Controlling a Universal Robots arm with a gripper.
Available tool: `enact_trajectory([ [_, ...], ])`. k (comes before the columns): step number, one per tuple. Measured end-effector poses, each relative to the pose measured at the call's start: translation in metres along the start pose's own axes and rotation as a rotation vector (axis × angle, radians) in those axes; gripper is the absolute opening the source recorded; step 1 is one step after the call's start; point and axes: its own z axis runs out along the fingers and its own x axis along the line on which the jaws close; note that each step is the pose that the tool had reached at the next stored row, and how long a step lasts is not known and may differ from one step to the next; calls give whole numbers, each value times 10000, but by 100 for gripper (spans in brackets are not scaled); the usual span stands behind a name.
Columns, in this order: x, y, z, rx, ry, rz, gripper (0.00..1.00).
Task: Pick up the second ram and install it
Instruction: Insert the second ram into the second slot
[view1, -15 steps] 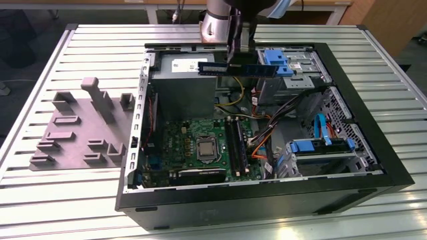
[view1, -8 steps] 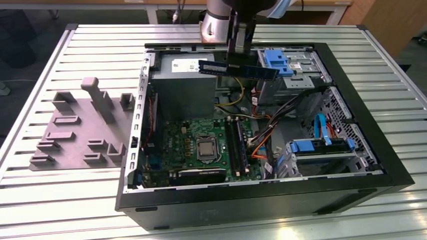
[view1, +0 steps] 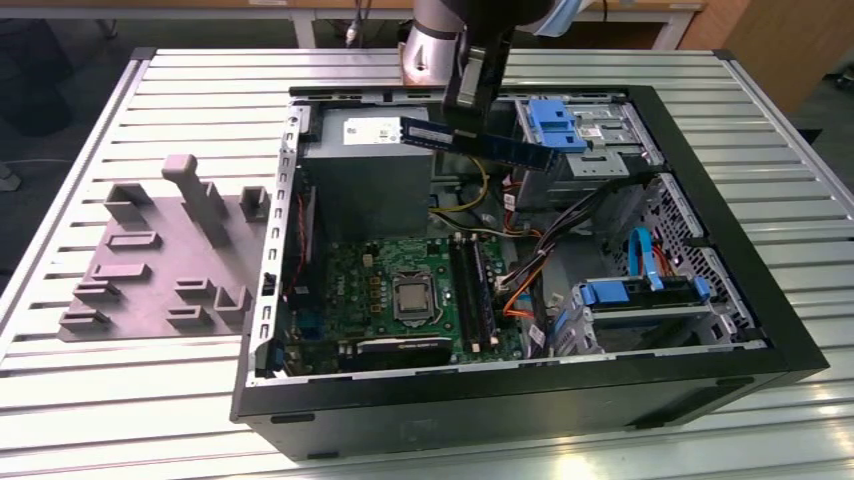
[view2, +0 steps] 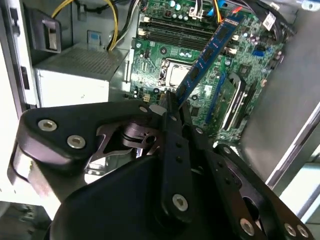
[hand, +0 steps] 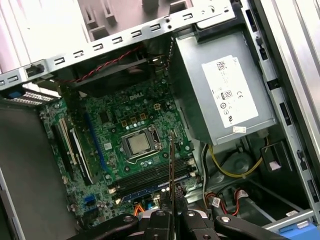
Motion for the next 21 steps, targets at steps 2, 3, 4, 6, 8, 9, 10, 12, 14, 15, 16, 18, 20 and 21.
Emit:
enact_trajectory([
  [2, 0, 0, 4, 9, 2, 294, 14],
  [3, 0, 0, 6, 12, -1, 456, 14],
  [4, 0, 0, 10, 15, -5, 619, 14],
  [6, 0, 0, 15, 22, -13, 944, 14],
  [8, 0, -1, 20, 28, -21, 1282, 14],
  [9, 0, -1, 23, 31, -26, 1447, 14],
  [10, 0, -1, 26, 34, -31, 1607, 14],
  [12, 0, -1, 30, 40, -38, 1914, 14],
  [14, 1, -1, 34, 46, -46, 2228, 14],
  [15, 1, -1, 37, 50, -50, 2381, 14],
  [16, 1, -1, 38, 53, -53, 2540, 14],
  [18, 1, -1, 43, 60, -61, 2863, 14],
  [20, 1, -1, 48, 67, -68, 3189, 14],
  [21, 1, -1, 52, 71, -72, 3363, 14],
])
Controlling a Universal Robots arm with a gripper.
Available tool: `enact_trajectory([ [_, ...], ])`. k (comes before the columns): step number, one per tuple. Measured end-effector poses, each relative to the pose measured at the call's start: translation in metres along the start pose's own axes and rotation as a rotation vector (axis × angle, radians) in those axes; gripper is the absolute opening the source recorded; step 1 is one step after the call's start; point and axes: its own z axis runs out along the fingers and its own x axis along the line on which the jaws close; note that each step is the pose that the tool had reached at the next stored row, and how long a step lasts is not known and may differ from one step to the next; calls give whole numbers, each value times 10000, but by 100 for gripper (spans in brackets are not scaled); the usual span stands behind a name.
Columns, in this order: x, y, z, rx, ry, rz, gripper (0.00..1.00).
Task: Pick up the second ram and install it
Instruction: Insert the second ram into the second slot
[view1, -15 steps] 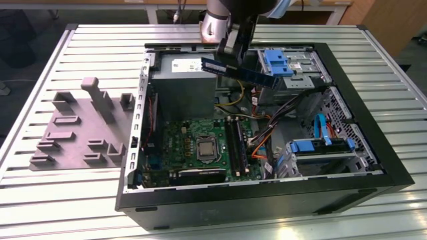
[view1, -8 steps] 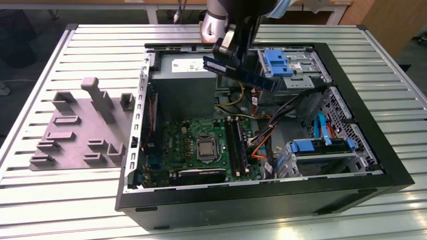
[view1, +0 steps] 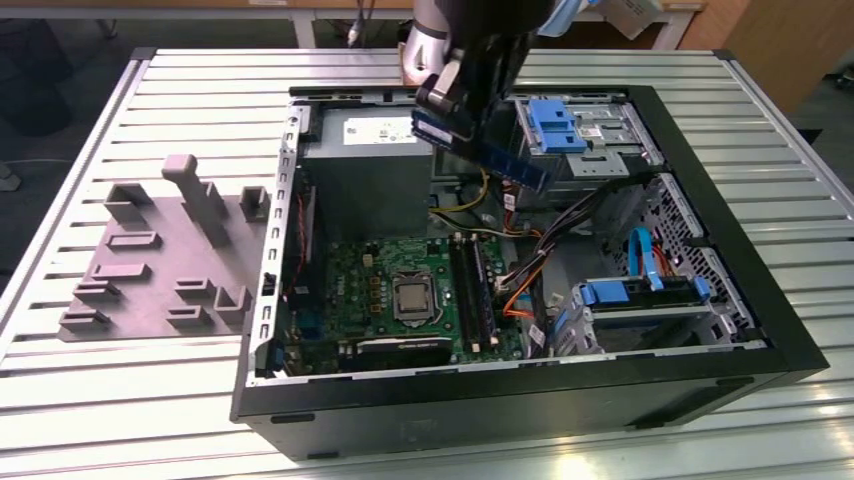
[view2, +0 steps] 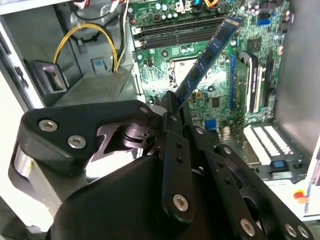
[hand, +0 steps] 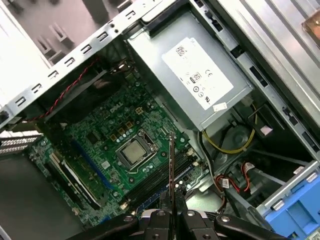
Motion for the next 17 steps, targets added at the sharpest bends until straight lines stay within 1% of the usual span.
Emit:
enact_trajectory([
  [17, 1, -2, 58, 68, -64, 3085, 14],
])
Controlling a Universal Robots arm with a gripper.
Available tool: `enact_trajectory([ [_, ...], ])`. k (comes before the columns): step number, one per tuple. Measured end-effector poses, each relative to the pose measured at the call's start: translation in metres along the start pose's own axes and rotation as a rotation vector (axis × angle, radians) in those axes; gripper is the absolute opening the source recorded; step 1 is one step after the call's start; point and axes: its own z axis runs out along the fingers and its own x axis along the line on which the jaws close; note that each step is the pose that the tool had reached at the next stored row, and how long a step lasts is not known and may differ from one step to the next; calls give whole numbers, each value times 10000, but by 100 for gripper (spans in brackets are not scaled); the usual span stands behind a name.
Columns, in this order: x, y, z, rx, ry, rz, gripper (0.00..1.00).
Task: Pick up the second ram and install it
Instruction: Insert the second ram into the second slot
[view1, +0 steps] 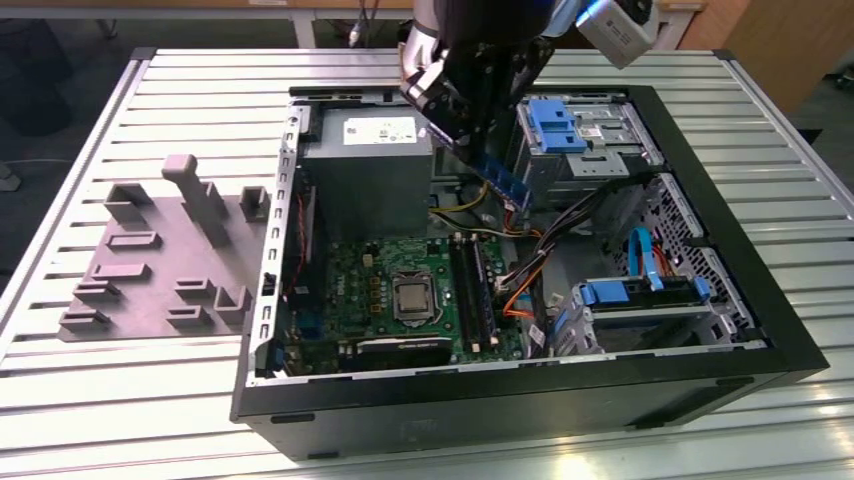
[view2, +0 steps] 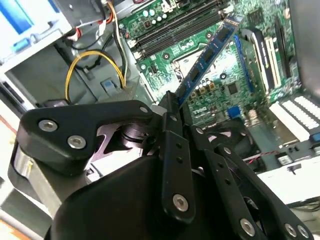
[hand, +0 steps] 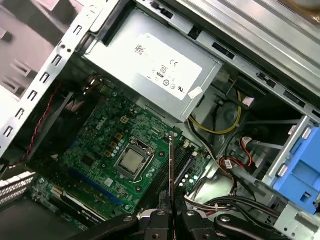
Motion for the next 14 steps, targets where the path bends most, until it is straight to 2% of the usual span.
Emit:
enact_trajectory([
  [14, 1, -1, 39, 65, -48, 2536, 14],
])
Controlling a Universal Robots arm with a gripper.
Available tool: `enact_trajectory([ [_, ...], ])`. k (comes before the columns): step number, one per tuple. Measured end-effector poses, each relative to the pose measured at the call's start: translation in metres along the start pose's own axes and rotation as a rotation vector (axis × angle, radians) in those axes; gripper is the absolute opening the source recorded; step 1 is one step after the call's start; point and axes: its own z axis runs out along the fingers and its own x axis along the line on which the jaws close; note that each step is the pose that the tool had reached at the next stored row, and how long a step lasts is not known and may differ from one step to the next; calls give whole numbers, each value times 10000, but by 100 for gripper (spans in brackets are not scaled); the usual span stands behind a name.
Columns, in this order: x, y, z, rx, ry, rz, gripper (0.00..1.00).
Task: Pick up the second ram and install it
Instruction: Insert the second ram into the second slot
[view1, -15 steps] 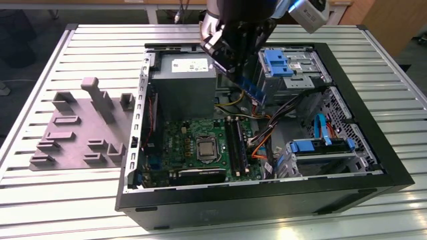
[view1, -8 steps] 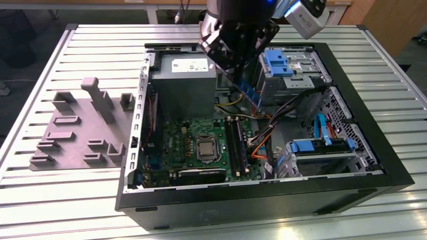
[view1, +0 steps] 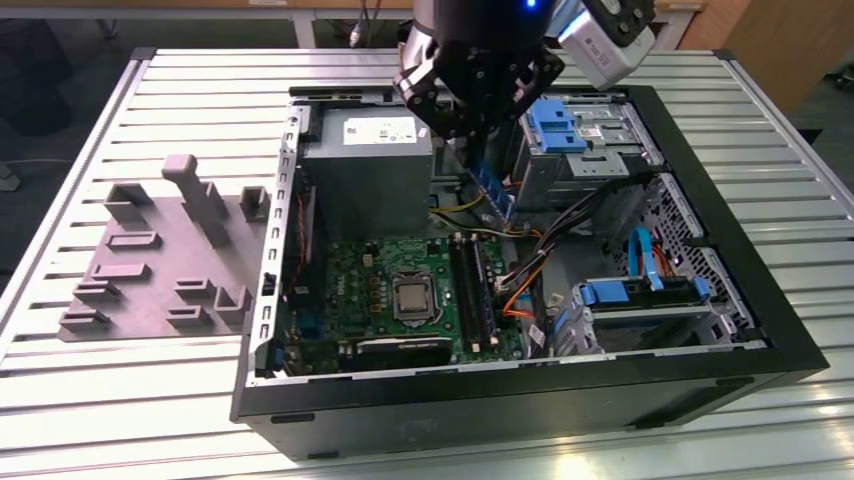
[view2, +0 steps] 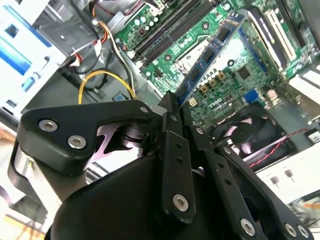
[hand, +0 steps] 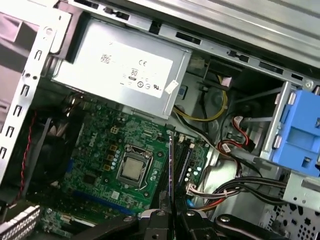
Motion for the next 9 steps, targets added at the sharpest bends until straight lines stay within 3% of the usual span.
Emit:
enact_trajectory([
  [9, 0, -1, 25, 32, -33, 1635, 14],
])
